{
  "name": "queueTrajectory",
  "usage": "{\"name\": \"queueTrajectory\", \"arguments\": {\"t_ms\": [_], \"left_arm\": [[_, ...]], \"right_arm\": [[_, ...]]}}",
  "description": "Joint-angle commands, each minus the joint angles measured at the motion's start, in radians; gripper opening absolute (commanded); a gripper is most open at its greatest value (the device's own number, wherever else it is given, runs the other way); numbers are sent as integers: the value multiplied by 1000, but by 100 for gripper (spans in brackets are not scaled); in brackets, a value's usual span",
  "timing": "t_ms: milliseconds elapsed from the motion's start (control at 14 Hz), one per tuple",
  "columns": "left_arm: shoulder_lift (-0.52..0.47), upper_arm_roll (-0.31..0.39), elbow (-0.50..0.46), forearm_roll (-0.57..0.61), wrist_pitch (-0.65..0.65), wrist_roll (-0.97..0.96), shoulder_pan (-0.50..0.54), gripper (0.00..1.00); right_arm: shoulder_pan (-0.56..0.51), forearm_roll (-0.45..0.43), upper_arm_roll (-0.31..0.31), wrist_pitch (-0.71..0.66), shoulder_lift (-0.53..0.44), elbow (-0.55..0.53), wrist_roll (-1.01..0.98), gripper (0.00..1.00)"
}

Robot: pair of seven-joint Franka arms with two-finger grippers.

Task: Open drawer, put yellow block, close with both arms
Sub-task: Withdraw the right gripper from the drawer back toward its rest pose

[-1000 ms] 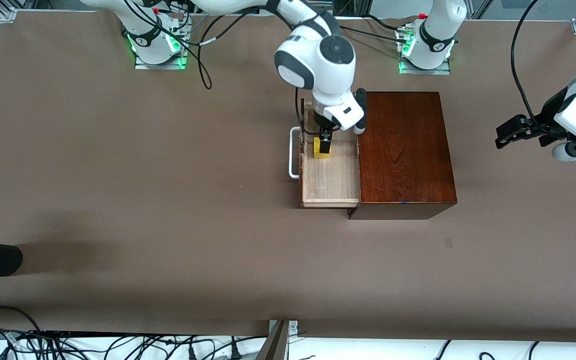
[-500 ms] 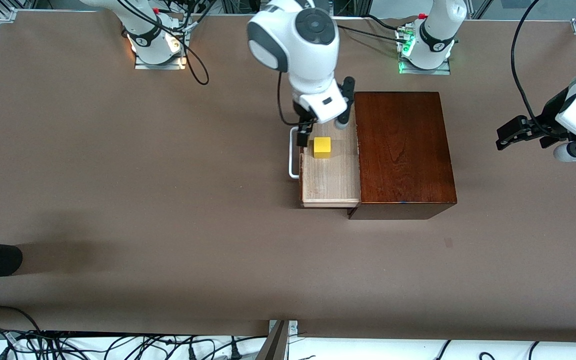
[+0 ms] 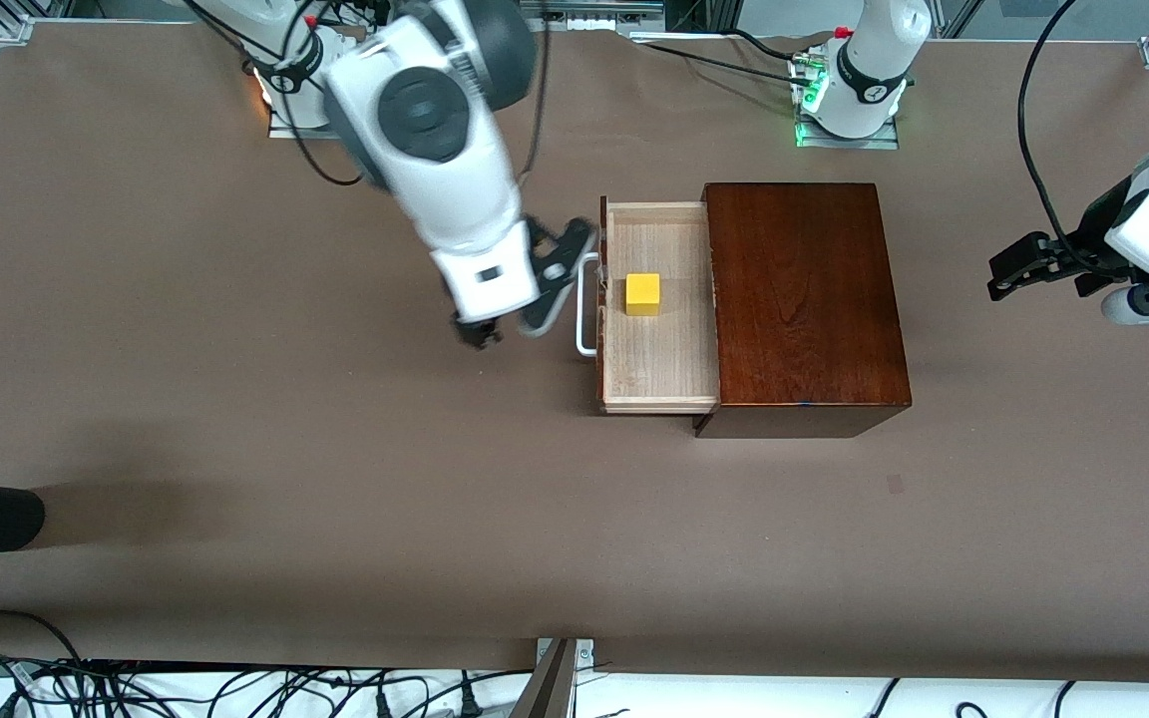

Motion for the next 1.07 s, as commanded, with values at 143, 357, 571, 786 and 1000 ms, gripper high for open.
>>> {"name": "queueTrajectory", "arguments": {"t_ms": [143,357,571,786,1000], "left_arm": [[33,-3,48,9,0,-4,-1,100],[44,-6,48,7,0,-4,-9,100],[47,-6,49,3,-2,8,-15,100],[47,-6,55,-11,-3,-9,-55,100],[56,-6,81,-37,-13,-38,-108,100]], "right_arm": [[-79,10,-21,-78,-35,-17,15,100],[-80,16,-105,-79,-38,-15,11,100],[-105,16,-131,-78,-78,-18,17,100],[-142,19,-131,-61,-137,-76,134,100],[-172,19,-131,-29,-208,-159,211,100]]}}
